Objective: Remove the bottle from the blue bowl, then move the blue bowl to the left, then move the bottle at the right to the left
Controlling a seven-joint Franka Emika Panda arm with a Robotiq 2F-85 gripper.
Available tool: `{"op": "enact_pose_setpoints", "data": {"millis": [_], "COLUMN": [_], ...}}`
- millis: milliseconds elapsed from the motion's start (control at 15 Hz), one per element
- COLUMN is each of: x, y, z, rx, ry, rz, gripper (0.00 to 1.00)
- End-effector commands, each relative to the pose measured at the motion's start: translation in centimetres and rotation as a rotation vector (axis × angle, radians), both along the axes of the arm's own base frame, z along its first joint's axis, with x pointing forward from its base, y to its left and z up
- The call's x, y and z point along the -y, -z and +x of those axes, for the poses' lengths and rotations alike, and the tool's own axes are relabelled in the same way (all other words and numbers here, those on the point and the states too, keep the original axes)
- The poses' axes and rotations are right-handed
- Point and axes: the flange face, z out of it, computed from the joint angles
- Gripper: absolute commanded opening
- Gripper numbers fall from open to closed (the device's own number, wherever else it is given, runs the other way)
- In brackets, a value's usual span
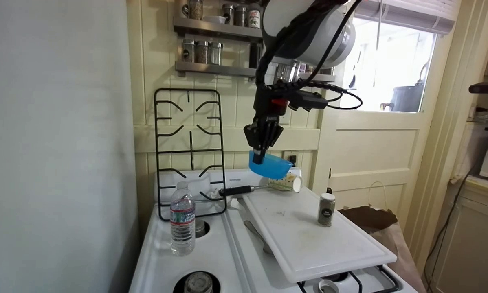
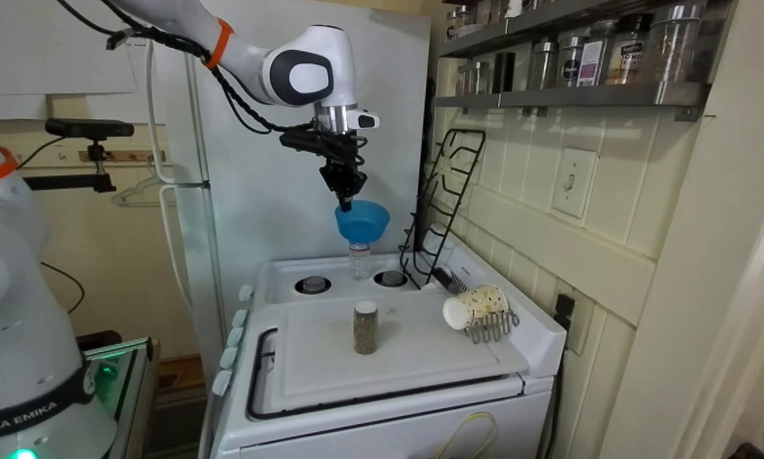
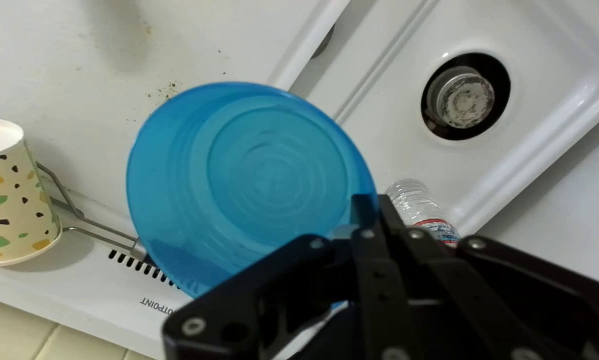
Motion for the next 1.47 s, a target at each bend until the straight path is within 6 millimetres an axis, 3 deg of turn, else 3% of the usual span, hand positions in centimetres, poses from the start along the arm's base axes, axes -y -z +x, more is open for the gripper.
{"op": "enact_pose_setpoints", "data": {"millis": [0,200,467,733,867,933,1267,1400], "x": [-4.4,-9.1,-13.2,-12.3,-11.5,-12.3,-11.7,-13.5], "y": [1.8,3.5,6.7,10.0,11.3,10.3,11.2,11.6], "z": [-0.8,-3.7,-7.2,-9.9,-9.7,-9.5,-9.5,-9.5], "rx": [-0.012,-0.069,-0.188,-0.353,-0.366,-0.348,-0.37,-0.326], "ry": [-0.164,-0.309,-0.491,-0.625,-0.615,-0.592,-0.597,-0.624], "rz": [-0.061,-0.084,-0.12,-0.198,-0.202,-0.188,-0.191,-0.194], "gripper": [0.01,0.01,0.01,0.01,0.01,0.04,0.01,0.01]}}
